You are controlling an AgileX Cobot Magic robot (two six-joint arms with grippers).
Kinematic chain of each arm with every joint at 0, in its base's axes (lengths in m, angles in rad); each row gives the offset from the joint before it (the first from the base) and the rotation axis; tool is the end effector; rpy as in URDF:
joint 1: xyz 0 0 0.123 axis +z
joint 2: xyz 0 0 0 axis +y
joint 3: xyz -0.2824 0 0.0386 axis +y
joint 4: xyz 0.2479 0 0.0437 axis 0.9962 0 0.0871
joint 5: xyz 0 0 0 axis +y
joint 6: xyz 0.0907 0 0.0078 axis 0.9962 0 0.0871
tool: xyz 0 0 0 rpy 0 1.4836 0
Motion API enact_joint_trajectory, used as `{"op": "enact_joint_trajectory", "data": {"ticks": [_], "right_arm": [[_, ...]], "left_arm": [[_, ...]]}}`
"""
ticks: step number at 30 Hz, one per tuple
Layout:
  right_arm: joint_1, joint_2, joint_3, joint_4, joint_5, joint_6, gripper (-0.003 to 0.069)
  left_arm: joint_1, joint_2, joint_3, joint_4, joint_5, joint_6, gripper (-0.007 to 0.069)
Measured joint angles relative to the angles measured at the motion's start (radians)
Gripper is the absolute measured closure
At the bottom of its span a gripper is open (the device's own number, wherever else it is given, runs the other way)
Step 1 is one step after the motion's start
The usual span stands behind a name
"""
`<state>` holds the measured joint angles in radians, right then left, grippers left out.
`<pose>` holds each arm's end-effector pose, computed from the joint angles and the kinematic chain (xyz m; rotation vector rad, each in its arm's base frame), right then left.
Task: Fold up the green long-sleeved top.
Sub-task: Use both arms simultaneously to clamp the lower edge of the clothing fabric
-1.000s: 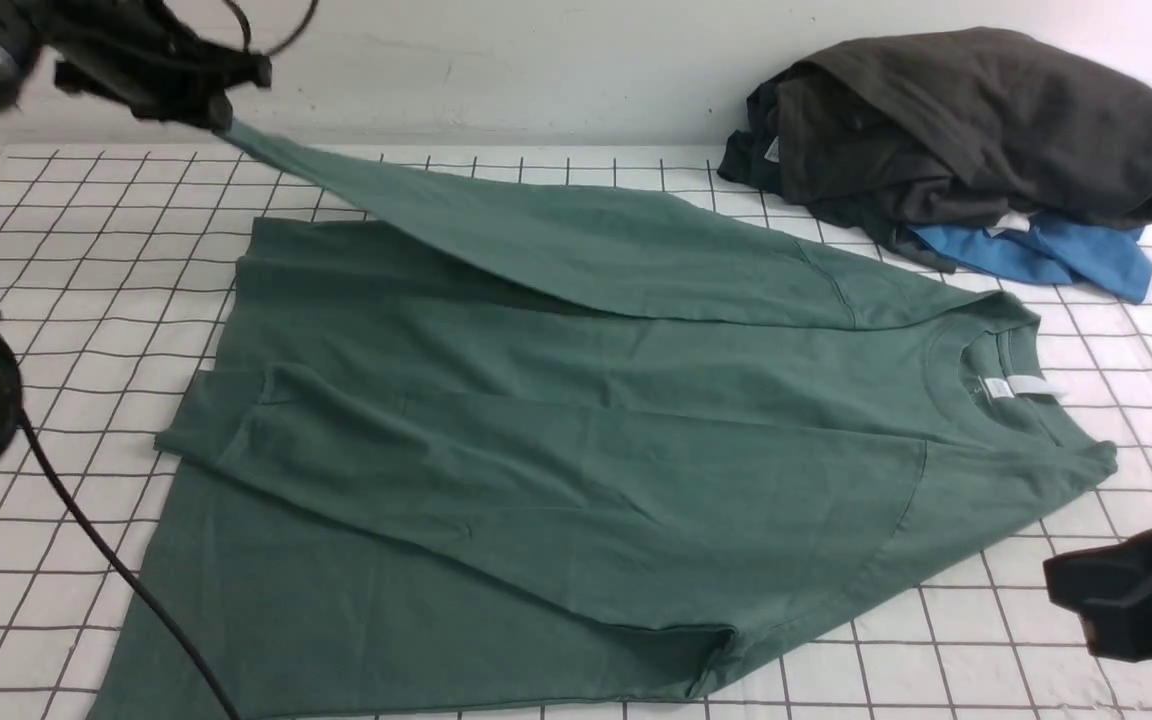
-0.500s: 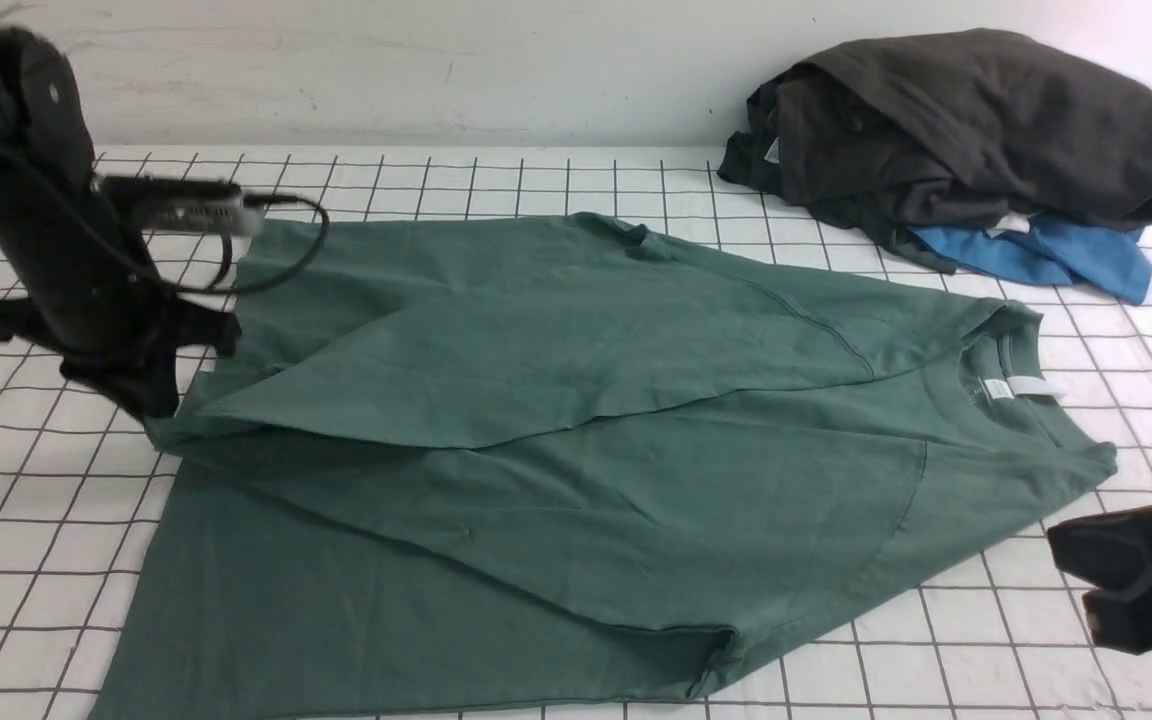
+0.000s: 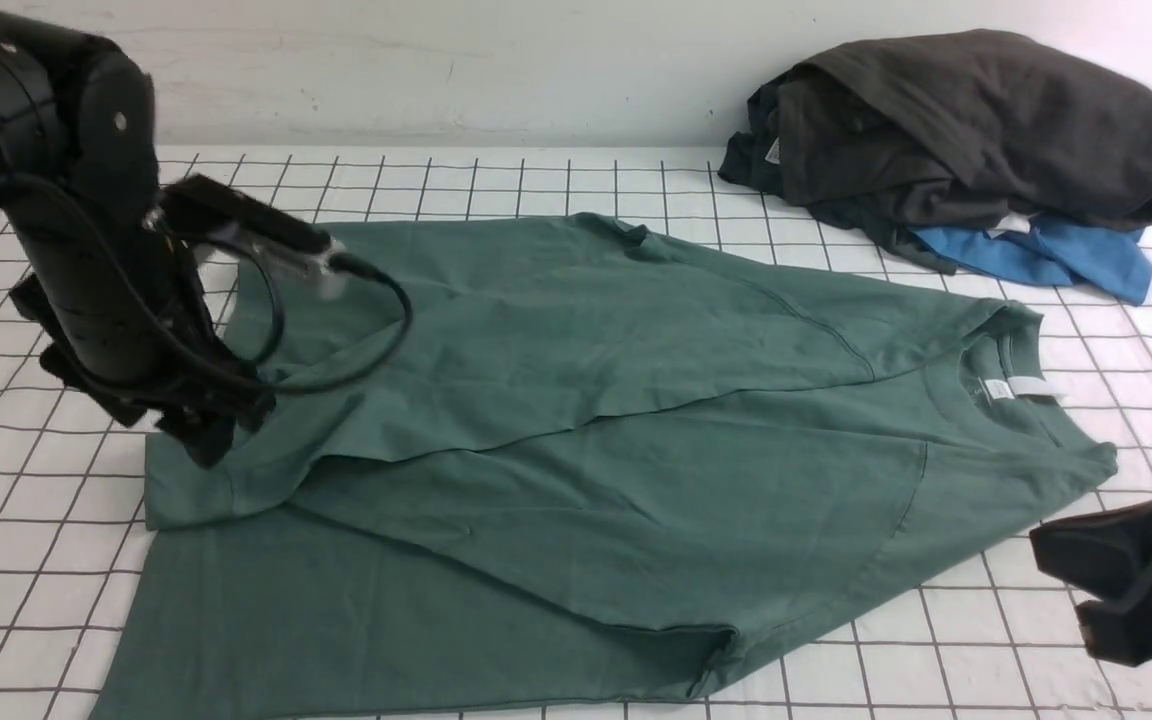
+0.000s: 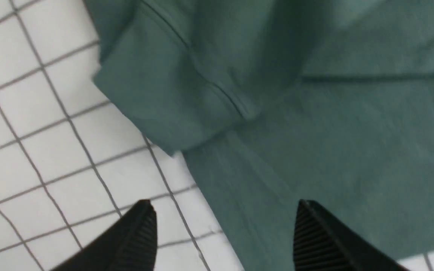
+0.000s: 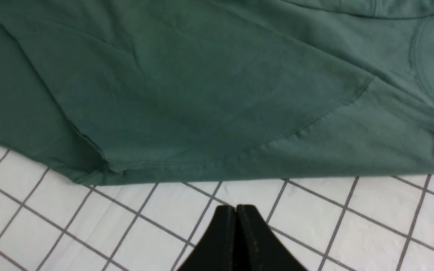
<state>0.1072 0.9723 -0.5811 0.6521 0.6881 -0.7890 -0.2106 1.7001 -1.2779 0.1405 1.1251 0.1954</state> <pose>0.1671 0.0533 0.2590 -0.6027 2.3279 0.4155 0.3241 -0.0575 0.2466 0.6888 2.9444 0.1957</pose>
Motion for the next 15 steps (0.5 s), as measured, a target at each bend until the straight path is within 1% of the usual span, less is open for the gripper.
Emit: {"op": "enact_joint_trajectory", "data": {"ticks": [1,2,3,5,6,7,8,10,12,14,15], "right_arm": [[0.004,0.000,0.000,0.000,0.000,-0.008,0.0669],[0.032,0.000,0.000,0.001,0.004,-0.030,0.0669],[0.032,0.000,0.000,0.001,0.004,-0.030,0.0669],[0.082,0.000,0.000,0.003,0.016,-0.070,0.0669],[0.085,0.000,0.000,0.003,0.017,-0.070,0.0669],[0.115,0.000,0.000,0.003,0.027,-0.097,0.0669],[0.121,0.000,0.000,0.003,0.029,-0.099,0.0669],[0.139,0.000,0.000,0.004,0.034,-0.116,0.0669],[0.147,0.000,0.000,0.010,0.035,-0.119,0.0669],[0.148,0.000,0.000,0.023,0.035,-0.122,0.0669],[0.148,0.000,0.000,0.024,0.036,-0.122,0.0669]], "left_arm": [[-0.005,-0.006,0.021,0.002,0.000,0.004,0.0169],[-0.042,-0.023,0.112,0.013,-0.005,0.057,0.0167],[-0.045,-0.026,0.137,0.012,-0.008,0.066,0.0167],[-0.075,-0.046,0.287,0.019,-0.069,0.197,0.0167],[-0.077,-0.048,0.299,0.021,-0.069,0.209,0.0167],[-0.084,-0.065,0.395,0.024,-0.142,0.303,0.0167],[-0.084,-0.067,0.405,0.025,-0.142,0.313,0.0167],[-0.084,-0.082,0.497,0.040,-0.231,0.390,0.0167],[-0.084,-0.085,0.543,0.072,-0.300,0.418,0.0172],[-0.086,-0.098,0.574,0.109,-0.358,0.415,0.0209],[-0.086,-0.098,0.574,0.109,-0.361,0.413,0.0214]]}}
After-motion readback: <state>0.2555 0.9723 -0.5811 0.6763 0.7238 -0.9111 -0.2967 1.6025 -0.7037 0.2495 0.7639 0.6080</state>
